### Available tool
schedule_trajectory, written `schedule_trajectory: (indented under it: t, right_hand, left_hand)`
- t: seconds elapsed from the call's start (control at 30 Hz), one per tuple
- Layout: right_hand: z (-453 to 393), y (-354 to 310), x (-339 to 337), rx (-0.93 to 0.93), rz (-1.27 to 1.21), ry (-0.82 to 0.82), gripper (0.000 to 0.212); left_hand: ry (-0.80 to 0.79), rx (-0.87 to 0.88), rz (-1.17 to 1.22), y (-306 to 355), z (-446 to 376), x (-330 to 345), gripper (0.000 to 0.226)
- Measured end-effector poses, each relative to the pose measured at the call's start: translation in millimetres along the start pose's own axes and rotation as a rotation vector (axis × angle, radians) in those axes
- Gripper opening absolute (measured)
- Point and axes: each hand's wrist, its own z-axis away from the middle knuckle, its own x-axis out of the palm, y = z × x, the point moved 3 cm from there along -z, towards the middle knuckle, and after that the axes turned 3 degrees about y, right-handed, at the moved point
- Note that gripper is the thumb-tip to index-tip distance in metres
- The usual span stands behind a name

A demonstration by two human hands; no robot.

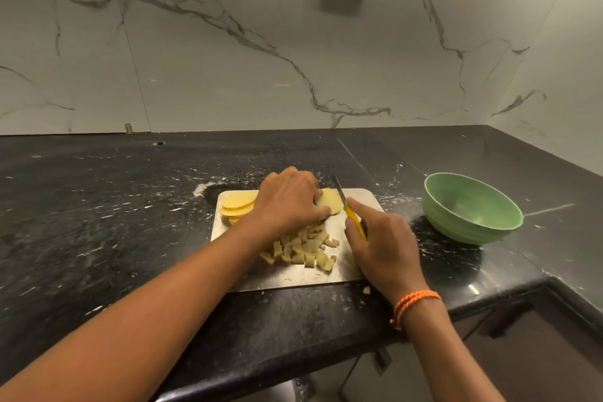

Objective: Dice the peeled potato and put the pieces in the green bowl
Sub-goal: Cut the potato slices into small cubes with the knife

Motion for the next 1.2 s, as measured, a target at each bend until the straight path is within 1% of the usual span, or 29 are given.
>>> schedule_trajectory:
  t: [0.13, 0.23, 0.4, 0.6, 0.7, 0.83, 1.0, 1.1, 1.2]
  right_hand:
    - [-8, 0, 10, -0.016, 0.022, -0.095, 0.034]
    - [-3, 0, 9, -0.018, 0.034, -0.123, 0.035]
    - [25, 4, -4, -0.021, 0.006, -0.095, 0.041]
    - [57, 7, -24, 0.021, -0.033, -0.083, 0.039]
    - [53, 2, -32, 0.045, -0.094, -0.014, 0.040]
    - [22, -6, -19, 0.020, -0.066, 0.043, 0.043]
    - [-8, -8, 7, -0.015, -0.008, -0.037, 0.040]
    - [-9, -6, 14, -0.030, 0.031, -0.100, 0.034]
    - [1, -5, 11, -0.048, 0.041, -0.130, 0.037]
  left_hand:
    - [0.015, 0.001, -0.015, 3, 1, -2, 0.059]
    - [0.008, -0.010, -0.014, 5, 3, -2, 0.057]
    - [0.015, -0.018, -0.033, 6, 4, -6, 0.056]
    - [0.033, -0.023, -0.053, 7, 6, -9, 0.050]
    - [0.018, -0.034, -0.029, 5, 5, -11, 0.051]
    - [0.000, -0.061, -0.010, 3, 3, -12, 0.053]
    - [0.007, -0.060, 0.011, 1, 3, -10, 0.056]
    - [0.015, -0.053, -0.004, 1, 2, -10, 0.055]
    - [0.023, -0.050, -0.015, 2, 2, -9, 0.054]
